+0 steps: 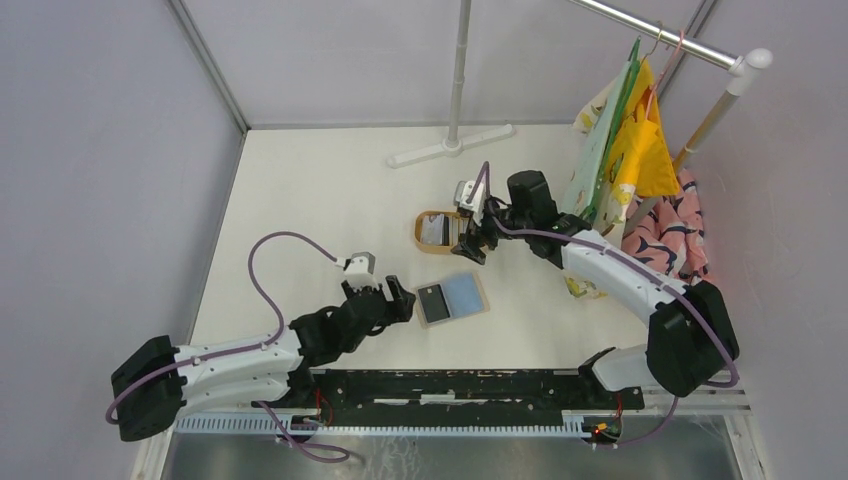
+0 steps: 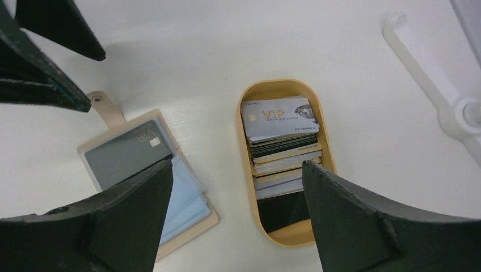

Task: Put the credit cards into the card holder
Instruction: Move the card holder to the center of the board, then move the storage box to the center of the board.

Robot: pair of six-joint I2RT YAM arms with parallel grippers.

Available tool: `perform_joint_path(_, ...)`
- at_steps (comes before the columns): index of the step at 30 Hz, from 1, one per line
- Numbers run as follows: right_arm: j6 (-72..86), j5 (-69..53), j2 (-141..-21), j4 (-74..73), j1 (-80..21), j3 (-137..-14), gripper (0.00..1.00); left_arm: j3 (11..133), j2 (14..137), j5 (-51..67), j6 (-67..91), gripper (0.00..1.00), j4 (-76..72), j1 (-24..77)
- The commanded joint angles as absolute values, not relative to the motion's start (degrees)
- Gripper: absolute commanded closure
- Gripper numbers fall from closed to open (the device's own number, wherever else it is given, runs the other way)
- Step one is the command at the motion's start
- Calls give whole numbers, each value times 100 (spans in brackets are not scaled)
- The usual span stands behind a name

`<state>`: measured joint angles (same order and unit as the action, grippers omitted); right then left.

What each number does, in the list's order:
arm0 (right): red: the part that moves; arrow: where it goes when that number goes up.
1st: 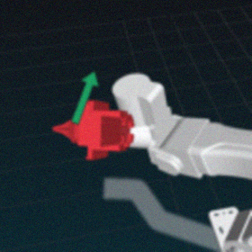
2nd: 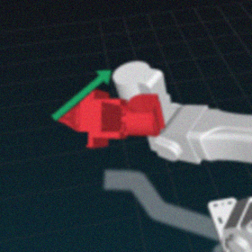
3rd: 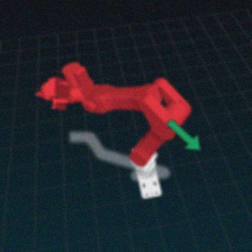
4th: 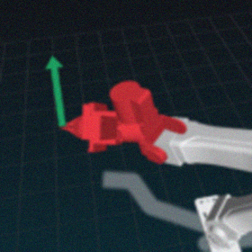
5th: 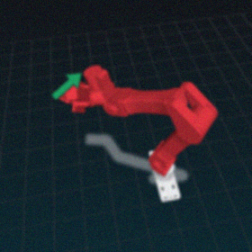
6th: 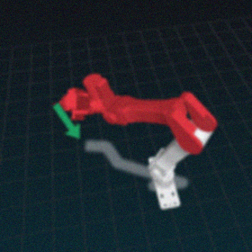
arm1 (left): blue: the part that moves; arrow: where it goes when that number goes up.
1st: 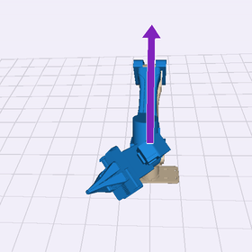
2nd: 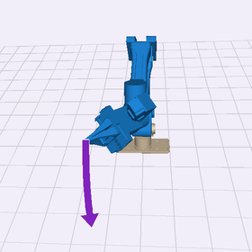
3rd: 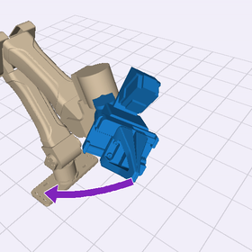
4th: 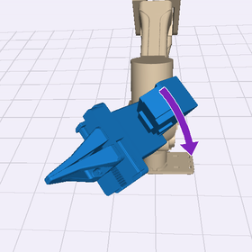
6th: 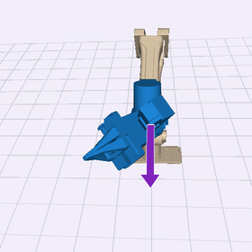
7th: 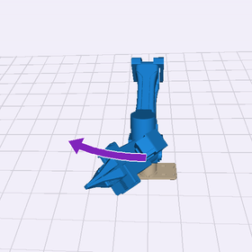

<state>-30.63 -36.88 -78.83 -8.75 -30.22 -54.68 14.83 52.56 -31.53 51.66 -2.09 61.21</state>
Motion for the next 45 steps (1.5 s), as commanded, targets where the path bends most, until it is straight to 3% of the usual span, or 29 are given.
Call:
perform_joint_path(1, -1153, -2704, -8287, -125, -3042, -5722, 16, 2116, 4941, -3913, 4287, 8, 317, 6135)
perform_joint_path(3, -397, -2606, -8649, -46, -3035, -5783, 20, 2300, 5005, -3996, 3963, 1, 211, 6090)
perform_joint_path(5, 338, -2366, -8963, -42, -3037, -5818, 21, 2457, 5144, -3760, 3687, 0, 41, 5864)
perform_joint_path(10, 1712, -2323, -9527, 485, -2815, -5820, 22, 2570, 5775, -2093, 3621, 0, -1074, 4697)
perform_joint_path(16, 2552, -2838, -10435, 677, -2488, -6272, 41, 3162, 6831, -1064, 3560, 2, -1517, 3960)
perform_joint_path(20, 2649, -2984, -10817, 631, -2449, -6428, 45, 3494, 7453, -582, 3623, 6, -1759, 3515)
perform_joint_path(32, 3022, -3079, -10973, 811, -2410, -6329, 46, 4299, 9214, 599, 3677, 34, -2391, 2786)
perform_joint_path(40, 3542, -3571, -11177, 1226, -2394, -6331, 50, 4434, 9552, 799, 3591, 44, -2344, 2787)
perform_joint_path(45, 3881, -3991, -11209, 1673, -2367, -6281, 52, 4467, 9674, 935, 3576, 61, -2338, 2786)
